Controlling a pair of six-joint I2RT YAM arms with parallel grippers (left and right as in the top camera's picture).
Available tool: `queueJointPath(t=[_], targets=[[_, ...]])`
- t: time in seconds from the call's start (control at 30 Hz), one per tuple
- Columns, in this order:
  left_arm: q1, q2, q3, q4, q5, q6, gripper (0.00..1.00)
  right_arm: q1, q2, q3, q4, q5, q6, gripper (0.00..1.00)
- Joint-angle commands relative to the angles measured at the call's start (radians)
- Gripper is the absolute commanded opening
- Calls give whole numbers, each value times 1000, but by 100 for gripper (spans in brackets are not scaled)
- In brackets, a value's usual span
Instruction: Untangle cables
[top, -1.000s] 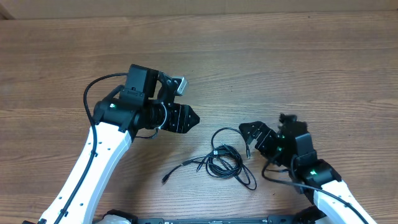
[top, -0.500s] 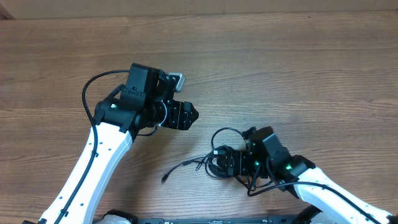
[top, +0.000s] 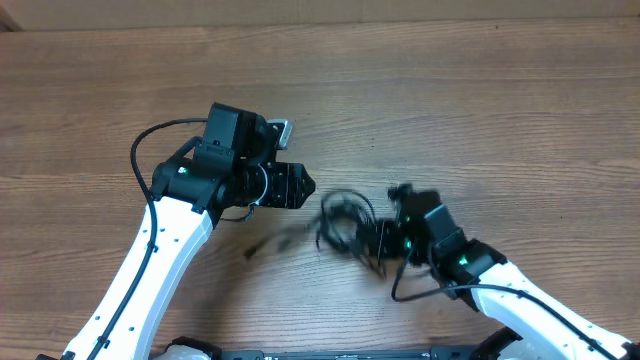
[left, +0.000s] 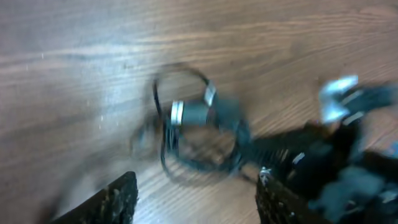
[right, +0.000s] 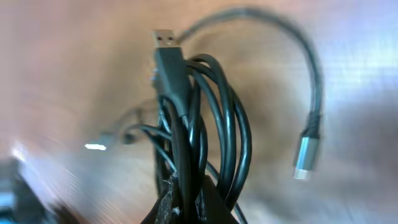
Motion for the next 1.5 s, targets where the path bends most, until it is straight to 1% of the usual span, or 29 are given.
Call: queueJointPath(t=[0.0, 0.1, 0.13, 0.17, 0.2, 0.27, 0.3, 0.33, 0.37, 0.4, 0.43, 0.53, 0.6, 0.7, 0.77, 0.87, 1.03, 1.07, 1.1, 1.17, 1.2, 1.23, 1.27, 1.3, 1.33, 1.43, 1.47], targets=[[-7, -14, 16, -35, -2, -48, 58, -66, -3, 50, 103, 8, 192, 4], [-7, -14, 16, -68, -2, -97, 54, -104, -3, 50, 197, -11, 299, 4], [-7, -14, 16, -77, -2, -135, 54, -110, -3, 50, 229, -18, 314, 4], [-7, -14, 16, -83, -2, -175, 57, -113, -3, 50, 268, -27, 321, 4], [-7, -14, 16, -85, -2, -230, 63, -113, -3, 50, 304, -37, 321, 4], [-7, -14, 16, -82, -2, -372, 82, -111, -3, 50, 352, -63, 321, 4], [-7, -14, 16, -79, -2, -440, 96, -107, -3, 50, 359, -67, 321, 4], [-7, -14, 16, -73, -2, -507, 97, -104, -3, 50, 359, -67, 321, 4], [-7, -14, 16, -62, -2, -567, 97, -98, -3, 49, 357, -67, 321, 4], [-8, -14, 16, -53, -2, -608, 93, -93, -3, 49, 357, -67, 321, 4], [-12, -13, 16, -35, -3, -658, 86, -84, -3, 49, 360, -71, 321, 4], [-23, 0, 16, 5, -11, -706, 83, -65, -3, 49, 377, -84, 317, 4], [-34, 19, 16, 21, -33, -731, 83, -56, -3, 49, 380, -85, 318, 4], [-52, 65, 16, 24, -40, -764, 91, -53, -3, 49, 380, -89, 318, 4], [-61, 105, 16, 25, -40, -779, 93, -53, -3, 49, 380, -89, 318, 4], [-69, 182, 16, 24, -31, -805, 90, -53, -3, 49, 380, -89, 318, 4], [-69, 303, 16, 69, 64, -859, 85, -53, -3, 49, 380, -98, 318, 4], [-69, 324, 16, 92, 76, -861, 81, -53, -3, 49, 380, -101, 318, 4], [-69, 346, 16, 118, 85, -863, 70, -53, -3, 49, 379, -102, 318, 4], [-71, 379, 16, 168, 114, -866, 57, -53, -3, 49, 379, -108, 318, 4], [-72, 394, 16, 193, 132, -871, 48, -53, -3, 49, 379, -108, 318, 4], [-72, 406, 16, 215, 149, -879, 45, -53, -3, 49, 379, -108, 318, 4], [-72, 417, 16, 238, 167, -886, 44, -53, -3, 49, 379, -107, 319, 4], [-72, 428, 16, 258, 182, -893, 44, -53, -3, 49, 380, -107, 319, 4], [-72, 435, 16, 273, 192, -903, 47, -53, -3, 49, 380, -107, 319, 4], [-72, 449, 16, 294, 227, -971, 75, -53, -3, 49, 380, -105, 319, 4], [-72, 449, 16, 297, 245, -993, 79, -53, -3, 49, 379, -101, 321, 4]])
